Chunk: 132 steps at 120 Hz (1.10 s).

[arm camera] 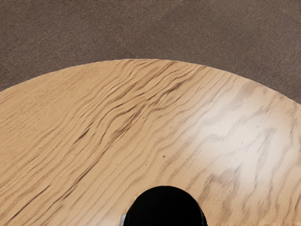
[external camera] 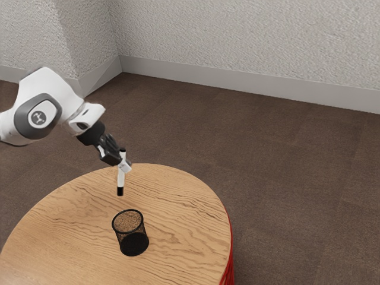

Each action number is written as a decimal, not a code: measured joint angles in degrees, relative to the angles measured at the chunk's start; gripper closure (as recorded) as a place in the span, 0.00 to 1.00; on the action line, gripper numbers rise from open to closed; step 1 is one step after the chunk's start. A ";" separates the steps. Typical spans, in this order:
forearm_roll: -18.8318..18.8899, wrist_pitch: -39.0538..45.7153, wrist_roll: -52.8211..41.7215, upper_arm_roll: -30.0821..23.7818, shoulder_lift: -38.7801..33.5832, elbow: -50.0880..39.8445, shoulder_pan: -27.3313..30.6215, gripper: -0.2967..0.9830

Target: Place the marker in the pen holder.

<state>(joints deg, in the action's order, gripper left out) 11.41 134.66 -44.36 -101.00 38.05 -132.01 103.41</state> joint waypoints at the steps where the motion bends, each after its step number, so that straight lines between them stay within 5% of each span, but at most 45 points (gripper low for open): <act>1: -0.06 -0.01 -0.35 -0.06 0.06 -0.16 0.04 0.83; 79: -1.33 0.17 -18.53 -2.43 0.13 -6.79 -0.22 0.83; 132: -3.74 -0.29 -24.28 -13.29 3.25 -11.41 6.37 0.81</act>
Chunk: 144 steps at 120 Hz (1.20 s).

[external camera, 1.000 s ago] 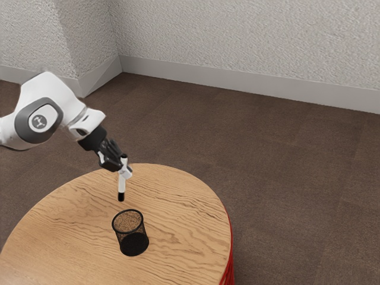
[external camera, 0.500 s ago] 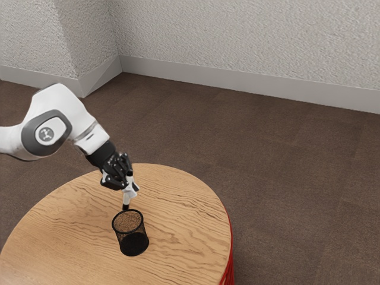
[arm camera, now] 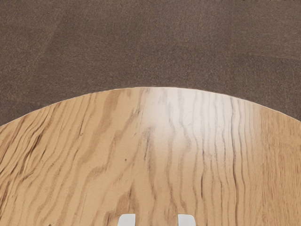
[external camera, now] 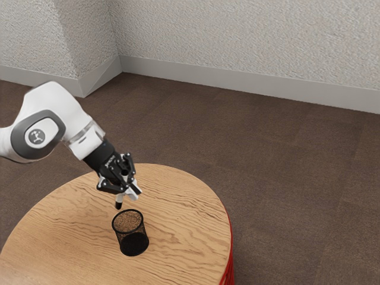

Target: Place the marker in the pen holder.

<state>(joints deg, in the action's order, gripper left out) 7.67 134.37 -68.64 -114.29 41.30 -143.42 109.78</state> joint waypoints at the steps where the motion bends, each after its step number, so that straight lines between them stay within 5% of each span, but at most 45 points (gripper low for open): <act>1: -0.11 -0.01 -0.08 -0.13 0.04 -0.08 -0.01 0.81; 79: -3.51 0.06 -4.32 -0.90 1.98 -5.66 -2.86 0.81; 95: -4.19 1.17 -4.85 5.13 1.26 -5.35 -7.83 0.81; 125: -3.99 3.09 -5.87 4.64 0.86 -1.61 -9.25 0.81; 144: -3.85 3.61 -6.45 9.91 0.64 -0.06 -11.67 0.81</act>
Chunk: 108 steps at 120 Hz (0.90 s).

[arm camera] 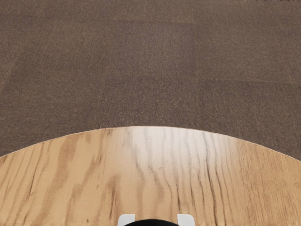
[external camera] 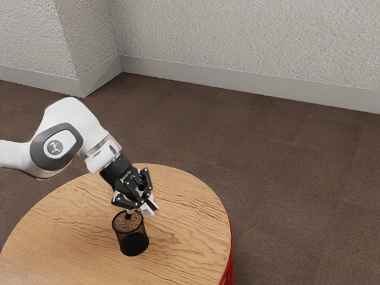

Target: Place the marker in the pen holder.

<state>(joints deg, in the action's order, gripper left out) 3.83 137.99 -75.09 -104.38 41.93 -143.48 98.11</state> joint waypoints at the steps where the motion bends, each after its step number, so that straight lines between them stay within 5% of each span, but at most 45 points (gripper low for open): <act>1: 0.02 0.04 -0.03 0.38 0.00 0.01 -0.24 0.81; 37: -2.03 3.19 -1.90 6.89 1.38 0.02 -2.93 0.81; 73: -16.26 6.37 -8.94 11.35 1.99 -0.76 -2.81 0.81; 108: -19.89 7.57 -16.18 17.30 4.56 -1.59 -4.56 0.81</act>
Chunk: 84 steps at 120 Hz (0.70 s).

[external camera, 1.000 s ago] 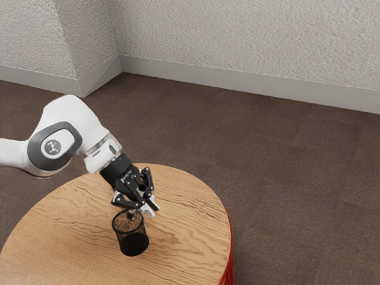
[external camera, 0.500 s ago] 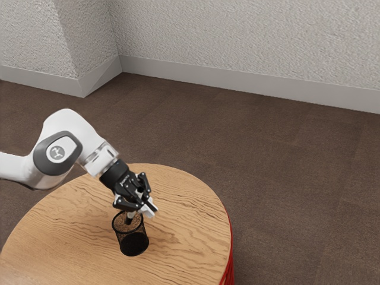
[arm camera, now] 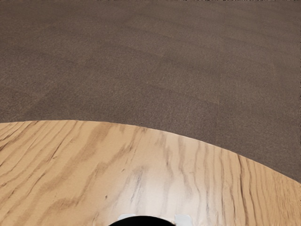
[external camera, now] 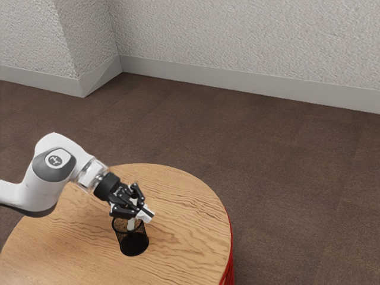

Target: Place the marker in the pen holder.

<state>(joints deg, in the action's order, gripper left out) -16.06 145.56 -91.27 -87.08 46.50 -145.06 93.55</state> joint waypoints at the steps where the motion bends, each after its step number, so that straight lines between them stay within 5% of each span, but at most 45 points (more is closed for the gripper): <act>1: -0.03 0.02 -0.18 0.10 0.06 -0.02 -0.01 0.81; 13: -0.26 0.21 -2.29 1.28 1.25 -0.13 -0.13 0.79; 27: -0.33 -0.09 -4.38 0.86 1.36 -0.14 -0.22 0.59; 49: 1.12 -1.38 -6.13 -10.13 -0.83 0.33 5.50 0.38; 61: 6.94 -3.57 -4.67 -16.00 -2.84 2.90 7.88 0.33; 84: 24.15 -16.11 3.32 -32.85 -10.46 16.32 12.82 0.27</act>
<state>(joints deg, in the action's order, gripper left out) 8.10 129.45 -87.95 -119.93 36.04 -128.74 106.37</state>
